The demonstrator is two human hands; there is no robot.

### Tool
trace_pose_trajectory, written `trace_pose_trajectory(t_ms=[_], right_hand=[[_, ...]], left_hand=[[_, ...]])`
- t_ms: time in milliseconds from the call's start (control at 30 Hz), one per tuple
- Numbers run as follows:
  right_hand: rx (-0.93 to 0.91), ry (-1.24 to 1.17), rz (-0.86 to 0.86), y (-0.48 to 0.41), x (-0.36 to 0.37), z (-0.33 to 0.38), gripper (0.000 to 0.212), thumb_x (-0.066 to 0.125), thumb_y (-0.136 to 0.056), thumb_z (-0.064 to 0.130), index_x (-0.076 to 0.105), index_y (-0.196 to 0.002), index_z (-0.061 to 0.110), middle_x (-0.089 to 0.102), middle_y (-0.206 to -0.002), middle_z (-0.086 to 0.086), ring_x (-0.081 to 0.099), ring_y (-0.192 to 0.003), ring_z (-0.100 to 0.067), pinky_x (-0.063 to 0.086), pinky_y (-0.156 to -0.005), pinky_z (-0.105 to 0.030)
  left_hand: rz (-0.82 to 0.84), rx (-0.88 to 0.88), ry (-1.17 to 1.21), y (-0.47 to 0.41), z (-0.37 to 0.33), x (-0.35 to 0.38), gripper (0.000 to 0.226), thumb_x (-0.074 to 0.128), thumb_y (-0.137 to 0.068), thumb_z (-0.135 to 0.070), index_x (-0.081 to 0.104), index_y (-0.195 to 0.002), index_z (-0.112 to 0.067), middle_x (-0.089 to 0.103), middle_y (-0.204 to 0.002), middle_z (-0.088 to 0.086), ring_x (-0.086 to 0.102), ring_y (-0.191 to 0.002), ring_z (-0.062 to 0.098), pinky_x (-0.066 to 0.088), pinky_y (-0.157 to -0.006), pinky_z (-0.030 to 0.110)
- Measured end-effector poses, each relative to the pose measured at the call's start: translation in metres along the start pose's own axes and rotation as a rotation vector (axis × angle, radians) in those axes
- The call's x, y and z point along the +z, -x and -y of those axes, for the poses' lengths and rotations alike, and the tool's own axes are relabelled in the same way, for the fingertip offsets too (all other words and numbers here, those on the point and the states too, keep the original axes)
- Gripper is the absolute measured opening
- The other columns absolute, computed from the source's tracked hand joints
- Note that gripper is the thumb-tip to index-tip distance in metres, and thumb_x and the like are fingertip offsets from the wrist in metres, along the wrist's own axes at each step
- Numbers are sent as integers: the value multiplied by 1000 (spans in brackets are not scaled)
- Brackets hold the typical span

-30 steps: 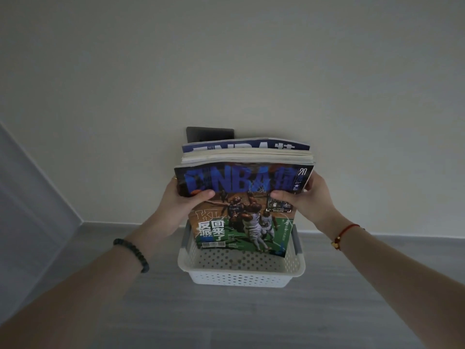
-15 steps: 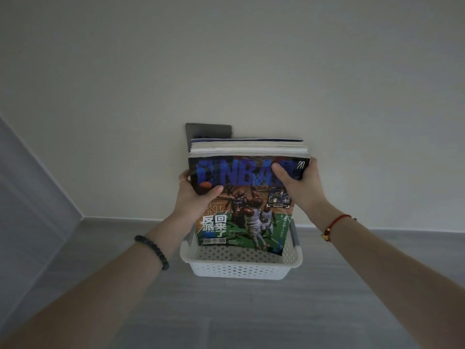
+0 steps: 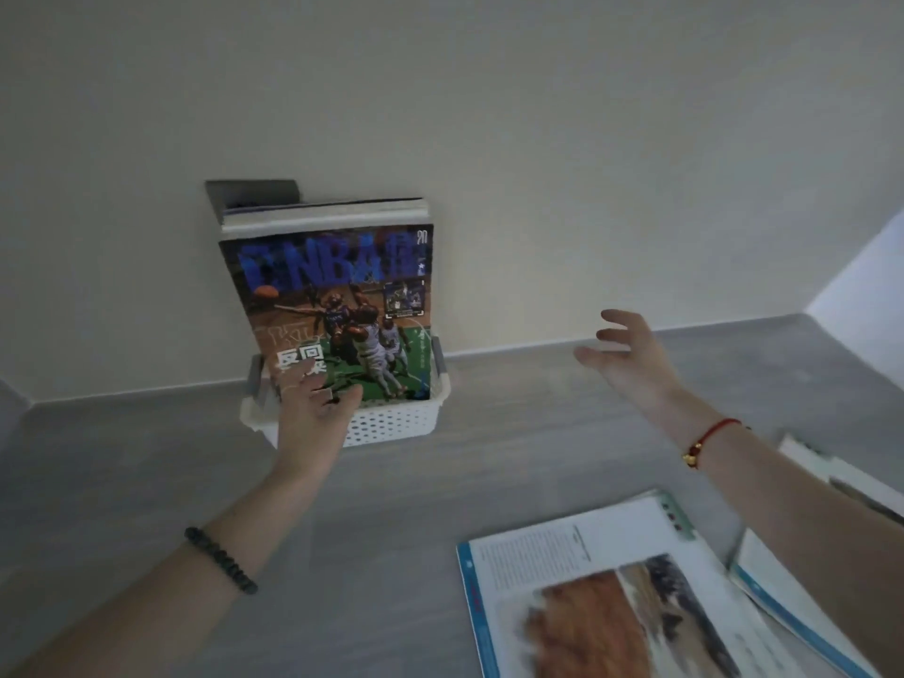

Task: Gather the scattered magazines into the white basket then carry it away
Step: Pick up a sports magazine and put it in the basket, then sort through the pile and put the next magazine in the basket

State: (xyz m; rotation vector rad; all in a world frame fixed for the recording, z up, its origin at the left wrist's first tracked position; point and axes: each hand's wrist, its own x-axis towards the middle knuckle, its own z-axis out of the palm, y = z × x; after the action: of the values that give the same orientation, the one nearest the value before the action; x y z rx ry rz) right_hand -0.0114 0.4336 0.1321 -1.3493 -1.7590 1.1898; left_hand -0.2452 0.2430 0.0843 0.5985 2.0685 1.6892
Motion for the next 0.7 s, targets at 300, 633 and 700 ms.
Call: trace_pose_trajectory(t_ms=[300, 633, 700], right_hand=[[254, 90, 120, 77, -99, -141, 68, 73, -74, 16, 36, -131, 17, 45, -131, -12, 49, -104, -23, 42, -83, -33], [-124, 706, 604, 161, -124, -234, 108, 74, -60, 54, 10, -144, 30, -2, -156, 3, -1, -143, -19, 8, -115, -40], [-216, 811, 645, 168, -128, -243, 112, 70, -61, 59, 0, -144, 32, -15, -155, 1, -14, -142, -22, -1, -114, -39]], left_hand=[[527, 88, -442, 152, 65, 90, 69, 65, -78, -34, 28, -136, -24, 36, -137, -4, 35, -125, 10, 28, -100, 23], [752, 236, -1081, 277, 109, 157, 116, 50, -53, -80, -16, -139, -39, -24, -150, -9, -21, -140, 25, -18, -106, 49], [787, 270, -1195, 284, 115, 159, 116, 42, -51, -86, -21, -137, -40, -34, -141, -10, -24, -138, 31, -22, -102, 53]])
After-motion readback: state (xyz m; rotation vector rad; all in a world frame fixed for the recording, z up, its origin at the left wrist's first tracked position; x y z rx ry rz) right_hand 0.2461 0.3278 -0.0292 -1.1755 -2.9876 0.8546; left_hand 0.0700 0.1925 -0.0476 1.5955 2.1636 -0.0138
